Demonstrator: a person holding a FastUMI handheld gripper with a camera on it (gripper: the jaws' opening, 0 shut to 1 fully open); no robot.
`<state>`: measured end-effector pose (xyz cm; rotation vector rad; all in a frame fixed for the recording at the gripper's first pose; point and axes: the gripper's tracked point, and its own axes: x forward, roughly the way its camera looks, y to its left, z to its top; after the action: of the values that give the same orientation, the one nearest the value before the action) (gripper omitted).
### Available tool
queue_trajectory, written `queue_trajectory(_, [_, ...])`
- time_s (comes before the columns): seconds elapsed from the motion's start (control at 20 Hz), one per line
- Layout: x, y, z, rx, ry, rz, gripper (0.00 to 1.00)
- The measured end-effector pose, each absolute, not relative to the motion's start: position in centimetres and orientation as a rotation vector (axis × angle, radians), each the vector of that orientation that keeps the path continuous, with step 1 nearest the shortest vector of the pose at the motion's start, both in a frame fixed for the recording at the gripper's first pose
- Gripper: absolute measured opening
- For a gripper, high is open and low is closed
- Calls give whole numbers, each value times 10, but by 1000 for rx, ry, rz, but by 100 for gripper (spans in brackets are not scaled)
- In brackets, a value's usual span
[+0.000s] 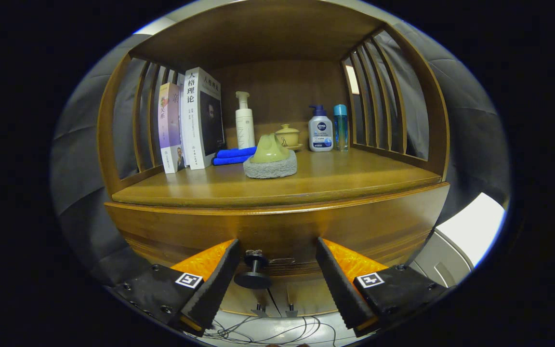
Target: Pull open the drawer, take out the items inside it, and place them on the countertop above the cabinet.
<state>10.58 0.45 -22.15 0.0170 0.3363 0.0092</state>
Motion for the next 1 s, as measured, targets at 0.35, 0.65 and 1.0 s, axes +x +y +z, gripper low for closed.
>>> queue_trajectory(0.35, [112,4,-221,-6,361,-20,100])
queue_trajectory(0.65, [63,5,-164,84,298,-1,98])
queue_trajectory(1.0, [12,17,-40,59,144,66,98])
